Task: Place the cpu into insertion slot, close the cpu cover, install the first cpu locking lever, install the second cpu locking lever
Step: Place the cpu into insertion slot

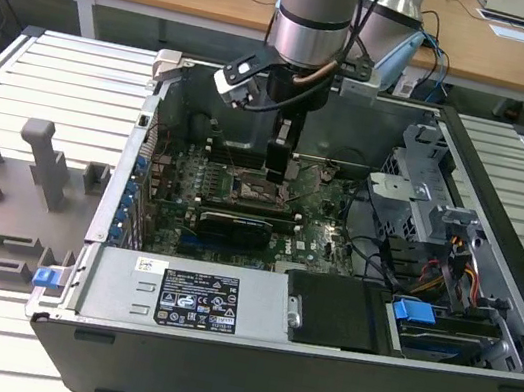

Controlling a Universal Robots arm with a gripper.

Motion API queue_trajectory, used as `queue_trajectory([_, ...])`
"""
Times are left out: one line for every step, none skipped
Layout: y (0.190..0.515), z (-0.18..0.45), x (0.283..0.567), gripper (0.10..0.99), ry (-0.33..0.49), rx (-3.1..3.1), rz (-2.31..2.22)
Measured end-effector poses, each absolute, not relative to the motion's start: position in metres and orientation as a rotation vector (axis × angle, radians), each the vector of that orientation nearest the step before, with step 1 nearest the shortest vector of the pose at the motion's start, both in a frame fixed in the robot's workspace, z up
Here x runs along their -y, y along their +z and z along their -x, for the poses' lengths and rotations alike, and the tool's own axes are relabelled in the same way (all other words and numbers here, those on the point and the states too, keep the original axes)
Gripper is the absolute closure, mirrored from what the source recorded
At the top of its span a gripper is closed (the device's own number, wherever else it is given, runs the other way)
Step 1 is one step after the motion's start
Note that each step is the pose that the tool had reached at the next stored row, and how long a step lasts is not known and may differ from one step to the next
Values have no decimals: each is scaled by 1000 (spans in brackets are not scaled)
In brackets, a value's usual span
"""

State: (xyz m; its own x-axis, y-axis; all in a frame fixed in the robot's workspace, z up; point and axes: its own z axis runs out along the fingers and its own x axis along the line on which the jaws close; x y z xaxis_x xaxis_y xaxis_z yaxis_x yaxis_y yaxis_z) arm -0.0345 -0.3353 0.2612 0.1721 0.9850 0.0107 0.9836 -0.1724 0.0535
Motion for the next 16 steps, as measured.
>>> queue_trajectory([261,35,335,541,67,-2040,-2345])
queue_trajectory([261,35,335,541,68,-2073,-2316])
queue_trajectory([261,35,335,541,68,-2094,-2297])
queue_trajectory([261,35,335,541,69,-2132,-2263])
queue_trajectory([261,35,335,541,70,-2153,-2244])
queue_trajectory([261,34,335,541,70,-2153,-2243])
queue_trajectory([261,35,335,541,70,-2153,-2243])
queue_trajectory([261,35,335,541,70,-2153,-2243])
queue_trajectory([261,35,335,541,70,-2153,-2243])
queue_trajectory([261,35,335,541,70,-2154,-2243])
queue_trajectory([261,35,335,541,70,-2154,-2243])
queue_trajectory([261,35,335,541,70,-2154,-2243])
queue_trajectory([261,37,335,541,70,-2153,-2243])
queue_trajectory([261,38,335,541,70,-2154,-2243])
queue_trajectory([261,41,335,541,70,-2153,-2243])
queue_trajectory([261,43,335,541,70,-2153,-2243])
